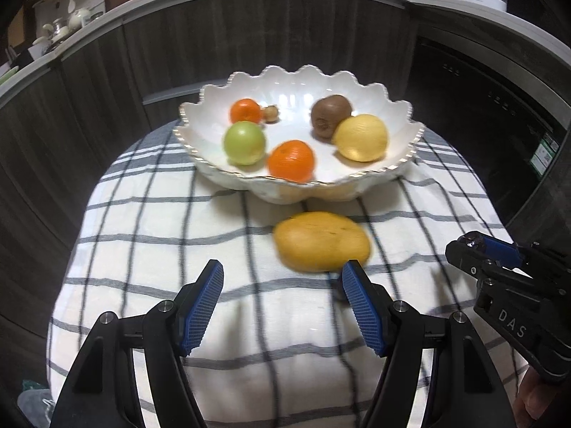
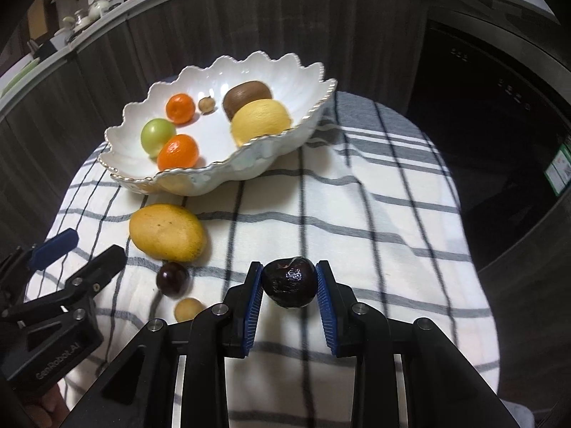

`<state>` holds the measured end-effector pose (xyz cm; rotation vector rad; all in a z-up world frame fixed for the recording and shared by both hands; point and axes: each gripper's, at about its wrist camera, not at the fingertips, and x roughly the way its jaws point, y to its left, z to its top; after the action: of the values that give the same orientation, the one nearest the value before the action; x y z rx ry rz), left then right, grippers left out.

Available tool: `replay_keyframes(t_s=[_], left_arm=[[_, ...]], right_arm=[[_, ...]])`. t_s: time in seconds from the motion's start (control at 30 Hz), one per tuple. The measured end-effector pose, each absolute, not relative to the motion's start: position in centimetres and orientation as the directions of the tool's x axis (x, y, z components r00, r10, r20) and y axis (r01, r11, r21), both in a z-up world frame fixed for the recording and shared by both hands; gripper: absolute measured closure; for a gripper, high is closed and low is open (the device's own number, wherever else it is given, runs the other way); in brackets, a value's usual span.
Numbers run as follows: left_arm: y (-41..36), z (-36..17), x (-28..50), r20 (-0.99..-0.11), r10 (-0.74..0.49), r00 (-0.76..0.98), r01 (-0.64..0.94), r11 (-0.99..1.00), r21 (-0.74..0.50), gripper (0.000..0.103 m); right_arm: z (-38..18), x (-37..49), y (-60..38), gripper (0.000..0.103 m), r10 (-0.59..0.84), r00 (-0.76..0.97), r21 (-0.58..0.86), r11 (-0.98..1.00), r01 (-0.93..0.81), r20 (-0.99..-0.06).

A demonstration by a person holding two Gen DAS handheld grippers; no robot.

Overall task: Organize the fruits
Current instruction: 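Grasp a dark plum with the right tool while the left tool grasps the other plum, then carry both dark plums over the white bowl with both tools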

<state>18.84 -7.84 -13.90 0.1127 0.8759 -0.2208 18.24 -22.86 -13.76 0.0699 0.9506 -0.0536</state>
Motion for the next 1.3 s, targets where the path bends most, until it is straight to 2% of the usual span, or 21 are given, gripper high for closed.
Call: replay_keyframes(t_s=[0.2, 0.37, 0.6, 0.77, 1.3], left_arm=[[-10.0, -15.1, 18.8, -0.791, -0.164, 0.589, 0.275, 0.961, 0.005, 0.042], [-10.9, -16.0, 19.2, -0.807, -0.171, 0.565, 0.298, 0.955, 0.006, 0.059], [-11.5, -17.2, 19.8, -0.825, -0.19, 0.532, 0.317, 0.948, -0.013, 0.067], [-11.7, -17.6, 20.0, -0.828, -0.199, 0.524, 0.322, 0.947, -0.024, 0.077], [-9.9, -14.4, 19.0, -0.786, -0.223, 0.577, 0.311, 0.949, -0.042, 0.077]], right_arm=[[-13.9, 17.1, -25.1, 0.072, -0.026, 0.579, 0.054, 0.991, 0.12, -0.815], [-14.4, 16.8, -26.1, 0.072, -0.028, 0.574, 0.066, 0.988, 0.142, -0.818], [-14.7, 17.0, -26.3, 0.072, -0.015, 0.572, 0.083, 0.986, 0.145, -0.82], [-15.1, 17.1, -26.3, 0.072, -0.013, 0.566, 0.085, 0.986, 0.147, -0.825], [-13.5, 17.0, -25.6, 0.072, -0.009, 0.589, 0.086, 0.987, 0.134, -0.808]])
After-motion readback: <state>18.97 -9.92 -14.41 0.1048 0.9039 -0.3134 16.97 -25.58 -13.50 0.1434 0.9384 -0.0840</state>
